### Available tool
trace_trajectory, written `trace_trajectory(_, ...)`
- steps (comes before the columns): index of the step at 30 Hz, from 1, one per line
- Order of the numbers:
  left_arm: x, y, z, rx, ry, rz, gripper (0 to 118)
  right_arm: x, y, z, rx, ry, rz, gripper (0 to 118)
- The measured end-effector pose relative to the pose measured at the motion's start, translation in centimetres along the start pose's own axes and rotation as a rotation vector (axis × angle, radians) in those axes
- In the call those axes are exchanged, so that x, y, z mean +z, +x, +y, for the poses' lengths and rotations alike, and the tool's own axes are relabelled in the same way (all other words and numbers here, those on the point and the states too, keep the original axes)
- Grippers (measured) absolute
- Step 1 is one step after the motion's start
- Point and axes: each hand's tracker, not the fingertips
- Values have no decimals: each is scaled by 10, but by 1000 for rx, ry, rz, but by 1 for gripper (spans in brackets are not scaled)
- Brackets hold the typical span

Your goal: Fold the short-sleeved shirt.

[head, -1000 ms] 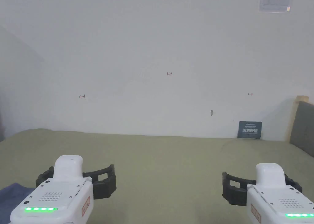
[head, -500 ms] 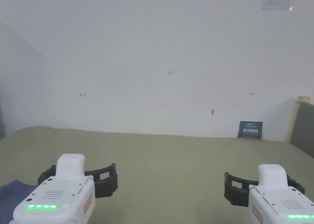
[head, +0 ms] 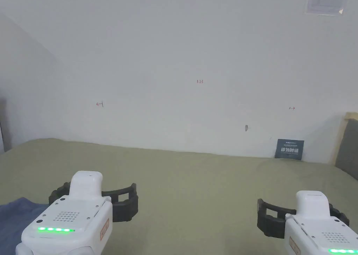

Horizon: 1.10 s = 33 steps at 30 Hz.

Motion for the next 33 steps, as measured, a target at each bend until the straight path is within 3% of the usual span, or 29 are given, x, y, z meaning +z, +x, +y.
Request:
trace_trajectory(14,2,-2,-3,21,0,6,118,3,0,-3,-4,13,-11,118)
trace_trajectory(17,3,1,-4,15,25,11,118,3,3,-2,-42,21,23,118)
trace_trajectory(33,0,1,-3,55,62,8,118,3,4,0,-1,28,-30,118)
